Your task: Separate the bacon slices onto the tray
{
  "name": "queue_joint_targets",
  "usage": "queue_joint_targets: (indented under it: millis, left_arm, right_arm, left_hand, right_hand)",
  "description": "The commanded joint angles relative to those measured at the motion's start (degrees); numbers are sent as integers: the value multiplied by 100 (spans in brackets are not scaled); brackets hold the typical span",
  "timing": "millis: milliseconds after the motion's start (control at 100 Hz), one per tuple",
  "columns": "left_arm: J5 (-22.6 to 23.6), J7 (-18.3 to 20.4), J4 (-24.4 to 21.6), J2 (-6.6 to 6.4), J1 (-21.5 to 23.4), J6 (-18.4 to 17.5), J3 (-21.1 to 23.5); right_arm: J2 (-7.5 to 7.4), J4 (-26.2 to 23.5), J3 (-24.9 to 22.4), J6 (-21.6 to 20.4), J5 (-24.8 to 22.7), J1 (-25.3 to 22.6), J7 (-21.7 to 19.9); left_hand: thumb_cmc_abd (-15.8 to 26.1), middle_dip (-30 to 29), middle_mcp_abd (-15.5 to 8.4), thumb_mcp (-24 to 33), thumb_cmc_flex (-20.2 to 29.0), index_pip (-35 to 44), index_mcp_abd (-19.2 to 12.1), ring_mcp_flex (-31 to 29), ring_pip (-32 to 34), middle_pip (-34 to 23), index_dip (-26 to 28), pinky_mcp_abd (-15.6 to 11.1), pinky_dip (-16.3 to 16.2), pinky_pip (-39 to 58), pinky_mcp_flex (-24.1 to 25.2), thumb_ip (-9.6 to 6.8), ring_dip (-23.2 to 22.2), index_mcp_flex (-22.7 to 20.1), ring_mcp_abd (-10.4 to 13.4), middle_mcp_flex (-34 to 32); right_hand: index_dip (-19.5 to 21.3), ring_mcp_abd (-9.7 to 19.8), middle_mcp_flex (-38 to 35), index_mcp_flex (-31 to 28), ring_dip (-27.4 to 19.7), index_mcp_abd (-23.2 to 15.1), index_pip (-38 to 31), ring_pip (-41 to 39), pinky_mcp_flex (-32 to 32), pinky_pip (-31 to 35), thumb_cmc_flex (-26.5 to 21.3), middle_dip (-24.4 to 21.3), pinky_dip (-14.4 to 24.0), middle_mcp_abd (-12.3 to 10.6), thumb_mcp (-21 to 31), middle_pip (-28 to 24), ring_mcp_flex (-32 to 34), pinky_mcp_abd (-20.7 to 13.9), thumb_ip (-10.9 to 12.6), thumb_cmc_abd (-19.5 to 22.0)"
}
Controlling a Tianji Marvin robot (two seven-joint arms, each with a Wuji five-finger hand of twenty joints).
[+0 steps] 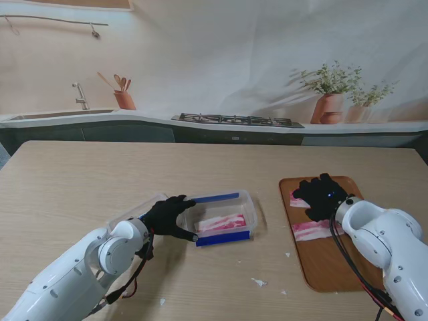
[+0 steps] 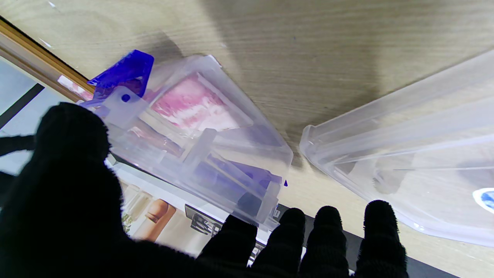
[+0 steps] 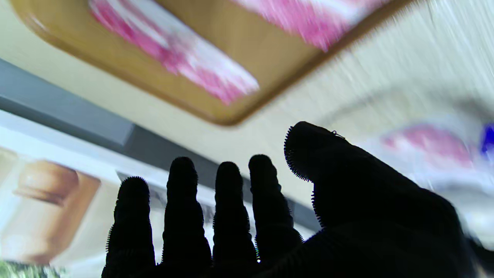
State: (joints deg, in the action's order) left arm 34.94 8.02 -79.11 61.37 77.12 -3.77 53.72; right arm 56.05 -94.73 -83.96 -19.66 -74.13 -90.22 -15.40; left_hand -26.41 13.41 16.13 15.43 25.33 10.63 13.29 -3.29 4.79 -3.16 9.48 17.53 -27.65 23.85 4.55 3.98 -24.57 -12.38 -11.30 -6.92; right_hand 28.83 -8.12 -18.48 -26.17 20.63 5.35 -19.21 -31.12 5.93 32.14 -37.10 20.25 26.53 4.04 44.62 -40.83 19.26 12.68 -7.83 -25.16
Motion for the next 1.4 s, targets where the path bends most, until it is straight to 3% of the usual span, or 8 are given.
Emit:
queue_joint_targets:
  millis: [0, 90, 270, 360, 400, 580, 970, 1390]
  left_arm:
    - [32, 100, 122, 8, 51, 24, -61]
    - [24, 100, 132, 9, 46, 12, -69]
    - [13, 46, 165, 20, 39, -28, -68]
    - [4, 32, 178, 25, 34, -28, -72]
    - [1, 31, 184, 25, 29, -29, -79]
    - [-14, 32, 198, 27, 19, -41, -96]
    - [-9, 38, 218, 25, 7, -47, -89]
    - [-14, 26, 255, 29, -21, -62, -104]
  right_arm:
    - [118, -258, 62, -192, 240, 1, 172]
    - [176, -348, 213, -423, 751, 82, 446]
    - [235, -365, 751, -623, 1729, 431, 337]
    - [280, -179, 1128, -521, 2245, 644, 360]
    - [297, -65, 1298, -449, 2421, 750, 375]
    - [342, 408, 2014, -19, 3113, 1256, 207]
    - [450, 1468, 3369, 585, 4044, 2324, -51]
    - [600, 2157, 4109, 960, 4446, 2925, 6]
  left_hand:
    - [32, -7, -644, 640, 572, 31, 305, 196, -124, -162, -65, 12, -109, -137, 57, -120, 46, 23, 80, -104]
    - [27, -6, -647, 637, 563, 29, 299, 199, -127, -158, -66, 11, -108, -139, 56, -116, 47, 28, 86, -101]
    - [11, 2, -649, 653, 564, 29, 304, 195, -126, -165, -66, 15, -112, -130, 54, -113, 46, 41, 91, -109]
    - [10, 2, -645, 657, 563, 28, 303, 196, -126, -163, -67, 11, -109, -135, 58, -112, 47, 45, 87, -106]
    - [12, 2, -653, 655, 556, 28, 299, 195, -125, -161, -67, 11, -108, -137, 57, -110, 47, 48, 86, -104]
    - [0, 4, -654, 662, 559, 29, 308, 196, -126, -158, -67, 11, -109, -133, 54, -109, 47, 58, 85, -102]
    - [-6, 9, -651, 683, 553, 33, 311, 192, -124, -161, -67, 12, -108, -131, 56, -106, 45, 53, 82, -105]
    - [-6, 5, -645, 696, 551, 36, 309, 195, -127, -162, -66, 12, -106, -133, 53, -105, 46, 43, 83, -110]
  right_hand:
    - [146, -161, -237, -225, 24, 99, -165, -170, 178, -168, -125, 74, 163, 128, 67, -241, 145, -50, 298, 154]
    - [205, -183, -612, -553, 89, 40, -320, -338, 545, -18, -268, 108, 245, 131, 166, -336, 503, -118, 311, 187]
    - [336, -187, -885, -754, 188, -50, -508, -502, 691, 534, -301, 182, 350, 107, 256, -403, 789, -233, 286, 210]
    - [359, -219, -933, -807, 216, -26, -530, -546, 681, 854, -342, 211, 279, 122, 277, -441, 838, -219, 283, 199]
    - [363, -224, -934, -830, 222, -22, -508, -541, 636, 1146, -353, 220, -80, 131, 286, -432, 844, -205, 283, 190]
    - [341, -293, -986, -880, 228, 17, -523, -561, 615, 1383, -409, 224, -120, 199, 250, -445, 880, -168, 233, 203]
    - [288, -362, -891, -834, 218, 184, -441, -534, 557, 1498, -304, 218, -286, 322, 128, -426, 789, -150, 279, 319]
    - [207, -424, -815, -817, 111, 330, -249, -324, 494, 1440, -367, 148, -479, 448, -70, -280, 697, -178, 344, 573]
